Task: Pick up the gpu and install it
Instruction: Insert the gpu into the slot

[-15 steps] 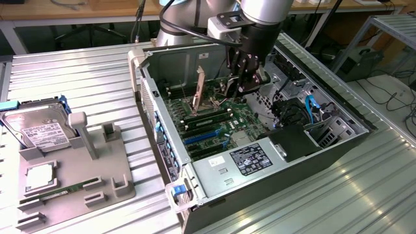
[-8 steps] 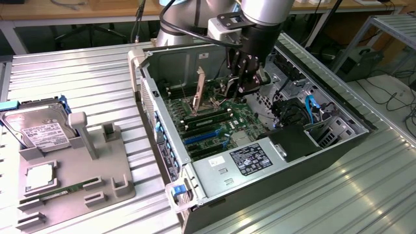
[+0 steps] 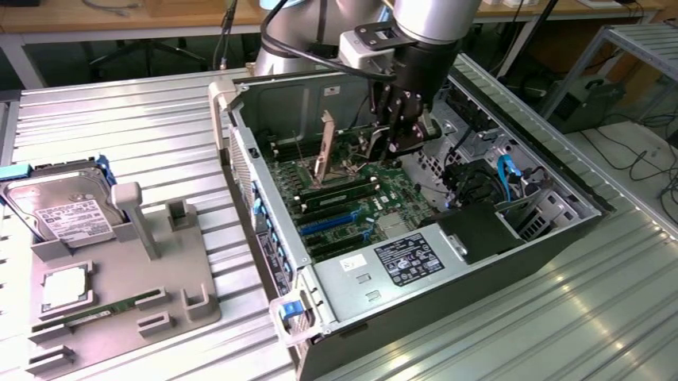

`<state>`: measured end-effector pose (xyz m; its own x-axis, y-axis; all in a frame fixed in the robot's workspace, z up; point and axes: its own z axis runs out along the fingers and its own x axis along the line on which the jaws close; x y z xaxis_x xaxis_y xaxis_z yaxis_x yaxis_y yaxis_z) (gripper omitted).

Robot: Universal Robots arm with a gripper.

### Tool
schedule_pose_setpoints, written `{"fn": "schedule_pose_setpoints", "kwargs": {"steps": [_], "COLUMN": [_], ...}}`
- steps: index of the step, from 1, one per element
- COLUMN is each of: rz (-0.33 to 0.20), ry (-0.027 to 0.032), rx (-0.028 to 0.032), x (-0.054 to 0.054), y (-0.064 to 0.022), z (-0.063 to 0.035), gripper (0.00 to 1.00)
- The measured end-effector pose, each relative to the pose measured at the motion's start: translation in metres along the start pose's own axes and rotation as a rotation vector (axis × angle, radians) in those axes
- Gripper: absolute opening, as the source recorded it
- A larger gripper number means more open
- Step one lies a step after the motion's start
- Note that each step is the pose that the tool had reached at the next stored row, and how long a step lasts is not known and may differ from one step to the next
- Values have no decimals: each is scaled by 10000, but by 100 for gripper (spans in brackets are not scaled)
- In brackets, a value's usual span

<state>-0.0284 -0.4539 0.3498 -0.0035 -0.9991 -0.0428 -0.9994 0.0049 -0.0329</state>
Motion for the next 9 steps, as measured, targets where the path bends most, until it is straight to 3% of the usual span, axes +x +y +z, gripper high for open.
{"fn": "schedule_pose_setpoints", "kwargs": {"steps": [9], "rz": [-16], "ry": [-16], "rx": [-1], "x": [13], "y": [1], "z": [16], "gripper": [28]}}
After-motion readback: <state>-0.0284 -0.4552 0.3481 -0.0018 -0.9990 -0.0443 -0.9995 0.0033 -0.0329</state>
